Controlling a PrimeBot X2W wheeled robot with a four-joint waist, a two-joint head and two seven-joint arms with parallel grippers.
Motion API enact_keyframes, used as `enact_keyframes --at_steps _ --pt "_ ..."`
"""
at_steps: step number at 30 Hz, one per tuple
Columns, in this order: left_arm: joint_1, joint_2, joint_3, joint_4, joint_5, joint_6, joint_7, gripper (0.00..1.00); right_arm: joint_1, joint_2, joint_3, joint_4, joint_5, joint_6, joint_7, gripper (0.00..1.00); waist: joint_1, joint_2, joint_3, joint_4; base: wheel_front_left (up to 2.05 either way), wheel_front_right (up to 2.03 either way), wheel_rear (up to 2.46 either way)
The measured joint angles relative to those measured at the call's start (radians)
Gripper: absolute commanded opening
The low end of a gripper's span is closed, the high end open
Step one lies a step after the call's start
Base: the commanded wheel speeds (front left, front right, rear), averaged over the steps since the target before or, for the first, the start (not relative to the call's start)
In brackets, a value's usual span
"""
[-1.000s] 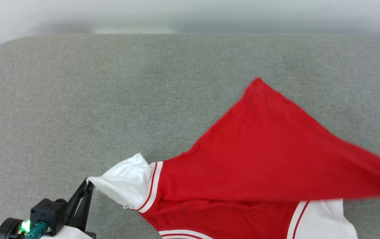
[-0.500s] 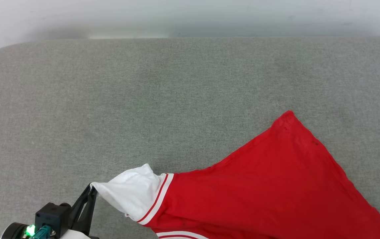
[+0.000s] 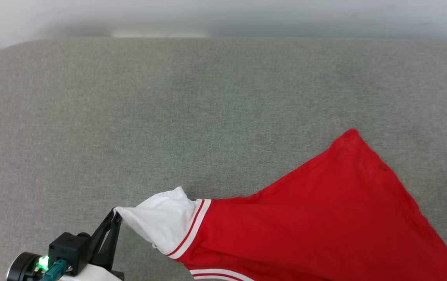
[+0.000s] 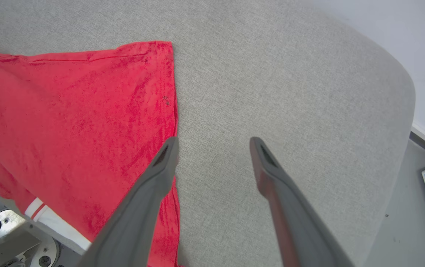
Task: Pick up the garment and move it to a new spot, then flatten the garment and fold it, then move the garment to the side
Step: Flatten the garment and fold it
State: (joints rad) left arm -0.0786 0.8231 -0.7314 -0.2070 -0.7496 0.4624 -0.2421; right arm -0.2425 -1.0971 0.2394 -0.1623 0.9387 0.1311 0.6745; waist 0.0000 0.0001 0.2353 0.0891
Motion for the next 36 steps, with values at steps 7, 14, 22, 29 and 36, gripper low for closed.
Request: enact_keyframes --at_steps 7,14,22,29,36 --pt "-0.07 -0.029 -0.015 0.012 0.029 -0.028 0.002 0.0 -0.29 0.097 0.164 -0.021 -0.075 0.0 0.302 1.0 0.0 0.0 0.062 0.039 0.0 0.0 0.0" --pt "-0.133 -0.072 -0.03 0.038 0.052 -0.051 0.003 0.0 -0.542 0.214 0.348 0.146 -0.149 0.0 0.453 1.0 0.0001 0.0 0.14 0.089 0.0 0.0 0.0" --pt "-0.176 -0.108 -0.032 0.058 0.07 -0.072 -0.004 0.0 -0.663 0.293 0.497 0.323 -0.169 0.0 0.407 1.0 0.0001 0.0 0.223 0.136 0.0 0.0 0.0" --pt "-0.193 -0.123 -0.029 0.083 0.077 -0.084 -0.008 0.0 -0.702 0.275 0.611 0.369 -0.139 0.0 0.319 0.72 0.0 0.0 0.251 0.152 0.0 0.0 0.0" --pt "-0.179 -0.119 -0.022 0.105 0.069 -0.086 -0.011 0.0 -0.699 0.286 0.663 0.399 -0.08 0.0 0.153 0.0 0.0001 0.0 0.198 0.127 0.0 0.0 0.0"
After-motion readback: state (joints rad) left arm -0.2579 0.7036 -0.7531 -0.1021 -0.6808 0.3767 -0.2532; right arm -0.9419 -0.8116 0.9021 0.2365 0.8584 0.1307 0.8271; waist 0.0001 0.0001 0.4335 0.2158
